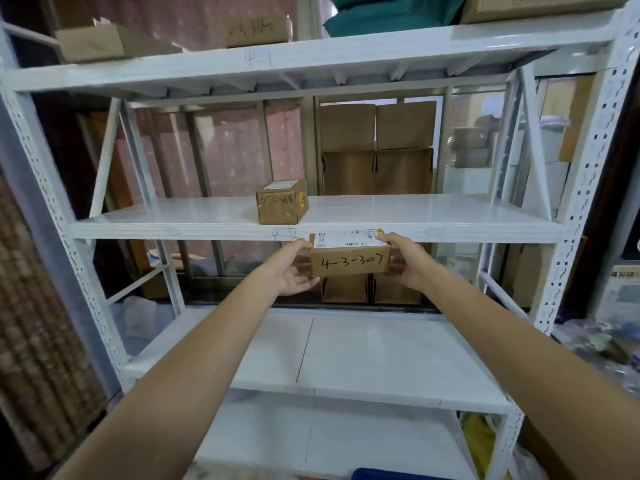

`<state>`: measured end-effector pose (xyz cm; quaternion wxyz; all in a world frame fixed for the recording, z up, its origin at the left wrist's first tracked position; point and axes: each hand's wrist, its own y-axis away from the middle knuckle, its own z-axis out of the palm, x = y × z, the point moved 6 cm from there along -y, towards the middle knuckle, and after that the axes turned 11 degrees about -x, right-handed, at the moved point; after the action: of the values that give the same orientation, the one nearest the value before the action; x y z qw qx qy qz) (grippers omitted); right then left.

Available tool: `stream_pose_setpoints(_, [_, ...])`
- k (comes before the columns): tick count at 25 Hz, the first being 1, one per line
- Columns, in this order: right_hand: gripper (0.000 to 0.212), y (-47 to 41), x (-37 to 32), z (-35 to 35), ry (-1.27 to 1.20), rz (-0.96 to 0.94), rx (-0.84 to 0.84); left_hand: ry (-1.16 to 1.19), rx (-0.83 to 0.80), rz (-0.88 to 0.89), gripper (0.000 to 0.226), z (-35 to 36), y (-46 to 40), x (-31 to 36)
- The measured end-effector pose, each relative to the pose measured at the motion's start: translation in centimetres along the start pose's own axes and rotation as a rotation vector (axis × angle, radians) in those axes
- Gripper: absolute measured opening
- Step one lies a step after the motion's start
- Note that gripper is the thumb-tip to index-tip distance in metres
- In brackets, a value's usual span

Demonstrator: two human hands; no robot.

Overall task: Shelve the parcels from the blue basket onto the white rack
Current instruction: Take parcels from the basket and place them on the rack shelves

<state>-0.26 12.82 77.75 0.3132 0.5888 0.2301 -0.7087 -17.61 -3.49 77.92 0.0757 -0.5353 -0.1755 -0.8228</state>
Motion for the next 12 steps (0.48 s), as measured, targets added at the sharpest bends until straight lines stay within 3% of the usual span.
stream_pose_setpoints(7, [0.022,-3.0,6.6,12.0,-0.039,0.022,0.015,-0.086,0.026,-0.046,0.03,-14.0,2.0,1.3])
stream_pose_setpoints(12, [0.014,-4.9,10.3,15.8,-0.053,0.071,0.054,-0.062,0.001,-0.098,0.03,-20.2,0.4,0.2])
